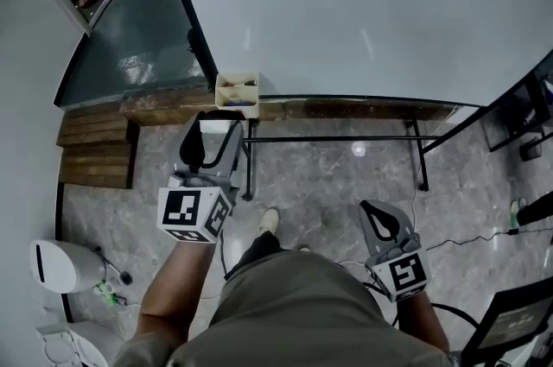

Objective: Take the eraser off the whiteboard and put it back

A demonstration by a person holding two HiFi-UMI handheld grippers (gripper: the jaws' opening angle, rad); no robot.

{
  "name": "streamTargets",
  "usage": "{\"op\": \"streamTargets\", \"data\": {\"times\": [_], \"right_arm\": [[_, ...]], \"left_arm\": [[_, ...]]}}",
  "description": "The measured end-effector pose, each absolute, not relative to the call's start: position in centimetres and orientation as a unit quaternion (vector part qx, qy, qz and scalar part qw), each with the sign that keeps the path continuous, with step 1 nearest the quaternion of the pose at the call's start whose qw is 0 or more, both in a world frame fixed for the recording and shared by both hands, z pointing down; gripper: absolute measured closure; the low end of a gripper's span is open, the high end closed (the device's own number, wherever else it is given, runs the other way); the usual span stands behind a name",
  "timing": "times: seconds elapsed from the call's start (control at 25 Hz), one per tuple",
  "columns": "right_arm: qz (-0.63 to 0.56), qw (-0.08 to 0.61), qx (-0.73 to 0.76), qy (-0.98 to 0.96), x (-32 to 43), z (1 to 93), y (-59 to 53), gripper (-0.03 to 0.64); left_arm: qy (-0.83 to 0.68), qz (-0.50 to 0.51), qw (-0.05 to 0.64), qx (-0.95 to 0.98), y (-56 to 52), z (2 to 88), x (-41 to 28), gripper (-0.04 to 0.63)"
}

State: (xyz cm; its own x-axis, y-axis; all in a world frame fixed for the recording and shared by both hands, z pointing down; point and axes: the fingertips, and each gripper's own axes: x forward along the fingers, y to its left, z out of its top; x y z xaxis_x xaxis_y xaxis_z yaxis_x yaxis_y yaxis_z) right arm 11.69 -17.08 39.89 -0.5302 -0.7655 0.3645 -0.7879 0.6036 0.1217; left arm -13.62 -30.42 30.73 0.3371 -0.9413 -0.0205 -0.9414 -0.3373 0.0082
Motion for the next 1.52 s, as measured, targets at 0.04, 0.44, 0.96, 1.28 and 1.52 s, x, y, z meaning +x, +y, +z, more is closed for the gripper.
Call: {"op": "streamTargets", "data": {"times": [0.04,0.44,0.96,1.28,1.52], "right_arm": [[0.031,0.195,0.45,-0.871,11.9,39.9,-17.3,0.614],[0.047,0.209,0.495,-0.842,13.2,40.5,-19.2,0.614],[0.073,0.233,0.527,-0.814,13.1,40.9,-21.7,0.614],[0.086,0.243,0.532,-0.806,12.7,40.8,-22.6,0.614],[0.091,0.244,0.529,-0.807,12.4,41.3,-23.0,0.614]], "left_arm": [[0.575,0.007,0.0,-0.818,-31.2,31.3,-13.6,0.322],[0.573,-0.034,-0.024,-0.818,-38.9,36.8,-13.2,0.322],[0.579,-0.085,-0.057,-0.809,-45.6,44.3,-14.0,0.322],[0.58,-0.115,-0.065,-0.803,-46.5,47.4,-13.7,0.322],[0.578,-0.124,-0.077,-0.803,-46.7,49.1,-13.7,0.321]]}}
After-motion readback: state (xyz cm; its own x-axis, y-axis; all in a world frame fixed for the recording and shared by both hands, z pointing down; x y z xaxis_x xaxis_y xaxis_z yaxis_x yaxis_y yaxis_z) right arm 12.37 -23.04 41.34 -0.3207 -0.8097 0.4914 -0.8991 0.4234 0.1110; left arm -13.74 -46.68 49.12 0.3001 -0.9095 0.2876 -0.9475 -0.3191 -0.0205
